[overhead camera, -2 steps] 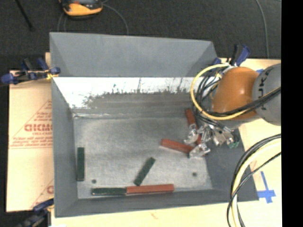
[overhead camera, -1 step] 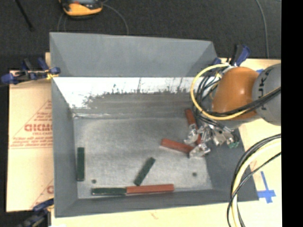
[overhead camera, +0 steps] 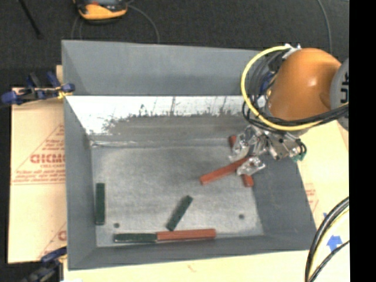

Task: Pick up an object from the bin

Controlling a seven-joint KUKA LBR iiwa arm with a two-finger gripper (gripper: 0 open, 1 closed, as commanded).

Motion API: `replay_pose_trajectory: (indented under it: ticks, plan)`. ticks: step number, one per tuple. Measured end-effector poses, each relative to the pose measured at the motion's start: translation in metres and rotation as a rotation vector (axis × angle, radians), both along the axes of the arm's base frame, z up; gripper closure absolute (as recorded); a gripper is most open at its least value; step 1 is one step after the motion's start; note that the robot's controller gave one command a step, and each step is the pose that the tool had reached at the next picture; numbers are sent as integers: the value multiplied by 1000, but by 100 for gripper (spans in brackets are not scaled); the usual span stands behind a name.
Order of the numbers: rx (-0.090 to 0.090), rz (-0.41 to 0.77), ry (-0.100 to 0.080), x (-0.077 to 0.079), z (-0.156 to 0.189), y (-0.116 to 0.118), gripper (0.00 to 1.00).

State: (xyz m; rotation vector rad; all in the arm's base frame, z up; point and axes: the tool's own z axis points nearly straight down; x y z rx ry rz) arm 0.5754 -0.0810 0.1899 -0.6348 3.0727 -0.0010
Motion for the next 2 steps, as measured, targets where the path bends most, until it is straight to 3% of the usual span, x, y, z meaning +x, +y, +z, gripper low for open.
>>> replay_pose_trajectory:
  ticks: [1,2]
  plan:
    - [0,0,0,0,0,0,100]
    - [-1,0,0,-16,49,18,100]
